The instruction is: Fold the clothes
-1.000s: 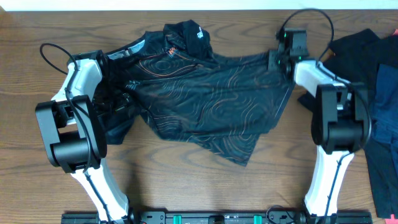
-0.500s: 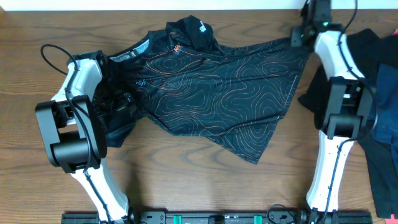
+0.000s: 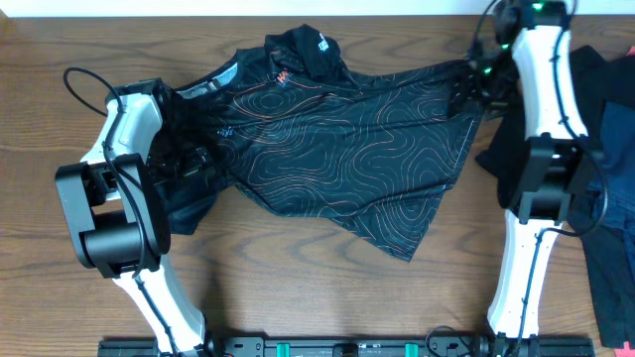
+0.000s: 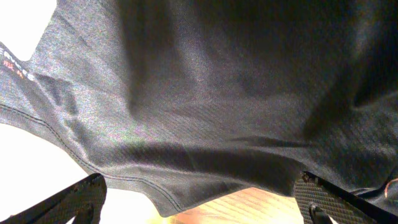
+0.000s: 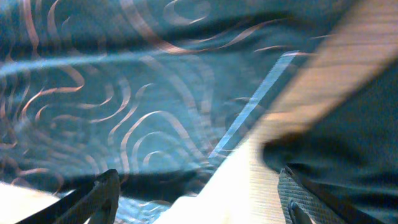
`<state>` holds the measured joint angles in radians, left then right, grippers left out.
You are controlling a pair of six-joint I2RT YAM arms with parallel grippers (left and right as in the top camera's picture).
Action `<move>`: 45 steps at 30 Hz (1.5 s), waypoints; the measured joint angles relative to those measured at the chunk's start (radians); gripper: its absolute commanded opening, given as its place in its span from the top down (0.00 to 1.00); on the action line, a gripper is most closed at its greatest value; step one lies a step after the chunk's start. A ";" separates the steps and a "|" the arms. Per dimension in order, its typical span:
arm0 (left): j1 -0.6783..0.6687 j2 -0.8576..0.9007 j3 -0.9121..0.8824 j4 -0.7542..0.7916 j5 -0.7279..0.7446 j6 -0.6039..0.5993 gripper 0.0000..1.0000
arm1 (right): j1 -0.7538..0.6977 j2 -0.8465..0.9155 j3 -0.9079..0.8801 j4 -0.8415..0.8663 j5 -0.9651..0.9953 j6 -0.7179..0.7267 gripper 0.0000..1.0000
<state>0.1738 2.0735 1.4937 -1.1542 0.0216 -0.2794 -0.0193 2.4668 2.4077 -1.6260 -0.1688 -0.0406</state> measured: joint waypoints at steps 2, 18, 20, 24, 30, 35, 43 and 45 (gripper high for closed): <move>0.000 0.000 0.000 0.000 0.000 0.000 0.02 | 0.029 -0.002 -0.045 0.012 -0.013 0.000 0.21; 0.000 0.000 0.000 0.003 -0.003 0.000 0.02 | 0.149 -0.083 -0.465 0.543 0.018 0.073 0.21; 0.000 0.000 0.000 0.003 -0.003 0.000 0.02 | 0.149 -0.093 -0.489 0.649 0.061 0.089 0.21; 0.000 0.000 0.000 0.011 -0.003 0.000 0.02 | 0.140 -0.097 -0.530 0.858 0.141 0.100 0.21; 0.000 -0.002 0.000 0.020 -0.002 0.000 0.02 | 0.092 -0.087 -0.537 0.943 0.166 0.090 0.05; 0.000 -0.031 0.000 0.014 -0.002 0.000 0.02 | 0.075 -0.088 -0.501 0.808 0.169 0.072 0.01; 0.000 -0.240 0.016 0.027 -0.002 0.019 0.02 | 0.076 -0.255 -0.494 0.523 0.163 0.075 0.03; 0.000 -0.249 0.016 0.042 -0.002 0.031 0.02 | 0.076 -0.332 -0.486 0.435 0.161 0.085 0.04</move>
<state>0.1741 1.8240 1.5097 -1.1122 0.0193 -0.2481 0.0563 2.1353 1.9213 -1.1915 -0.0078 0.0448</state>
